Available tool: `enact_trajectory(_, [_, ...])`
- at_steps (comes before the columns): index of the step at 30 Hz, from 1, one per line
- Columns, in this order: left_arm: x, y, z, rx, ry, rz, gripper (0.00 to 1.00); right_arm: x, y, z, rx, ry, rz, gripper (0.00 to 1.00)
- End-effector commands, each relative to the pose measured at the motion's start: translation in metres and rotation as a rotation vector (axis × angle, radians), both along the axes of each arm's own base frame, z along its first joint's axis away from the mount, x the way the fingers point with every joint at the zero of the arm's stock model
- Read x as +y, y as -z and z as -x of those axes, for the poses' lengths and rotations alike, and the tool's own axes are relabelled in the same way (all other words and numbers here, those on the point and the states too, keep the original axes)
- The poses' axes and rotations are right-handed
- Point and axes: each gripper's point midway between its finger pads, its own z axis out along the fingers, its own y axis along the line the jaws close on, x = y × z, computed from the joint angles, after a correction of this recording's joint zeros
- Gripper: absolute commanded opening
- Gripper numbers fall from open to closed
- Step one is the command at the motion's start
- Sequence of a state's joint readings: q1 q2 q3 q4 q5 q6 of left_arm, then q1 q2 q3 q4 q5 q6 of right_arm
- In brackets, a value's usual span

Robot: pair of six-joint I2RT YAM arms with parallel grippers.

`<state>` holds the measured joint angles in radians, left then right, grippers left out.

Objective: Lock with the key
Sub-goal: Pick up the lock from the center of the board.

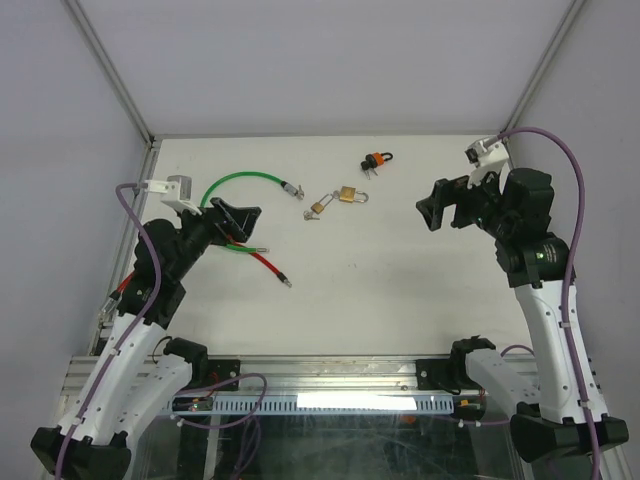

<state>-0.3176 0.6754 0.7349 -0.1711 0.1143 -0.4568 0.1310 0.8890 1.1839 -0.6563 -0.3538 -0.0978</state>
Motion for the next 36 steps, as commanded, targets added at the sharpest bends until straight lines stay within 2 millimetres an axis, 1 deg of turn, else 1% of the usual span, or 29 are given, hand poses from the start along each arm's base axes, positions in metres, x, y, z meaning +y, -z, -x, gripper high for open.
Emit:
enact_trajectory(1, [0.001, 0.002, -0.004, -0.004, 0.024, 0.100, 0.99, -0.014, 0.002, -0.011, 0.009, 0.086, -0.037, 1.00])
enact_trajectory(7, [0.012, 0.039, -0.014, 0.065, -0.010, 0.233, 0.99, -0.030, 0.022, -0.022, 0.056, 0.164, -0.065, 1.00])
enact_trajectory(11, [0.015, 0.060, -0.018, 0.096, -0.006, 0.305, 0.99, -0.036, 0.033, -0.028, 0.065, 0.176, -0.085, 1.00])
enact_trajectory(14, [0.013, 0.071, -0.019, 0.118, 0.018, 0.343, 0.99, -0.033, 0.045, -0.032, 0.064, 0.139, -0.097, 1.00])
enact_trajectory(18, [0.008, 0.090, -0.024, 0.179, 0.021, 0.374, 0.99, -0.023, 0.063, -0.034, 0.078, 0.050, -0.113, 1.00])
enact_trajectory(20, [0.003, 0.100, -0.026, 0.210, 0.005, 0.344, 0.99, -0.021, 0.070, -0.036, 0.076, 0.026, -0.122, 1.00])
enact_trajectory(24, [-0.018, 0.109, -0.033, 0.234, -0.001, 0.270, 0.99, -0.023, 0.082, -0.038, 0.064, 0.002, -0.099, 1.00])
enact_trajectory(26, [-0.029, 0.112, -0.039, 0.248, 0.007, 0.233, 0.99, -0.022, 0.090, -0.037, 0.067, -0.020, -0.086, 1.00])
enact_trajectory(28, [-0.037, 0.119, -0.047, 0.272, 0.007, 0.187, 0.99, -0.019, 0.097, -0.035, 0.075, -0.050, -0.078, 1.00])
enact_trajectory(32, [-0.048, 0.128, -0.066, 0.298, 0.004, 0.094, 0.98, -0.015, 0.113, -0.029, 0.077, -0.124, -0.029, 1.00])
enact_trajectory(34, [-0.049, 0.131, -0.075, 0.303, -0.014, 0.051, 0.97, -0.017, 0.121, -0.027, 0.073, -0.146, 0.012, 1.00])
enact_trajectory(36, [-0.048, 0.133, -0.083, 0.307, -0.035, 0.018, 0.97, -0.020, 0.125, -0.026, 0.069, -0.148, 0.045, 1.00])
